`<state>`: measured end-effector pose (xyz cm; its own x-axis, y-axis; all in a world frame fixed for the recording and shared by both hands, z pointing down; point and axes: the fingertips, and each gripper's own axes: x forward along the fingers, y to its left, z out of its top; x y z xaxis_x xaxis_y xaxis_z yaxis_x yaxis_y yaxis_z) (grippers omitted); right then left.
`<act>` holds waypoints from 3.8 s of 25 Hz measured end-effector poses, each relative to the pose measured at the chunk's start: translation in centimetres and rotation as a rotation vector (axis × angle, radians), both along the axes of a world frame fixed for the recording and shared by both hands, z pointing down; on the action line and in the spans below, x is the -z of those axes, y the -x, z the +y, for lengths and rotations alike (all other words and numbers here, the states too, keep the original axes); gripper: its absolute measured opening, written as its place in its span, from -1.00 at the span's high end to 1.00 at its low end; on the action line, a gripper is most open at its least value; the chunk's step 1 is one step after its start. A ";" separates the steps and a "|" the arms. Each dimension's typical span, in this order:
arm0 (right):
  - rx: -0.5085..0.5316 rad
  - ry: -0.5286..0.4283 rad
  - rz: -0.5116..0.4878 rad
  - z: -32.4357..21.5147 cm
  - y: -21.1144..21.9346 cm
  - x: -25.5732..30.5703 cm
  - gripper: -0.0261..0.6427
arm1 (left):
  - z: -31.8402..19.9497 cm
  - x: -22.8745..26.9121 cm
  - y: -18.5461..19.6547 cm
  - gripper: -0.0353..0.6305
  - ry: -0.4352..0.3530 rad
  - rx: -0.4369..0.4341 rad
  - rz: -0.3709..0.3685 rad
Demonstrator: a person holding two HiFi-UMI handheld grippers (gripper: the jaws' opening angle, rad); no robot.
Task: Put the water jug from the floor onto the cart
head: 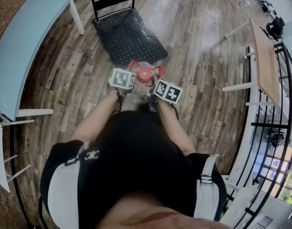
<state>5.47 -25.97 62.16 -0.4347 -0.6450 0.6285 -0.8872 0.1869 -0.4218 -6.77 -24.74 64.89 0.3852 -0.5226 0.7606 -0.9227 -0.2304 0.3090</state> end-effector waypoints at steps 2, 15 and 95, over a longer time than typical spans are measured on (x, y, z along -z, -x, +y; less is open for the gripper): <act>0.024 0.002 0.009 -1.5 0.2 -0.5 0.87 | -1.5 -0.4 0.2 0.87 0.007 0.011 -0.010; 0.110 0.089 0.023 -13.5 -2.0 -4.1 0.87 | -12.4 -3.5 -2.4 0.87 0.131 0.120 0.035; 0.248 0.203 0.331 -39.6 -5.1 -16.3 0.52 | -34.5 -14.4 -0.7 0.63 0.228 0.242 0.041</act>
<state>10.55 -65.59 78.43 -0.3151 -0.3966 0.8622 -0.9193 0.3532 -0.1735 -6.06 -59.19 79.29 0.3034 -0.4205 0.8550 -0.9279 0.0736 0.3654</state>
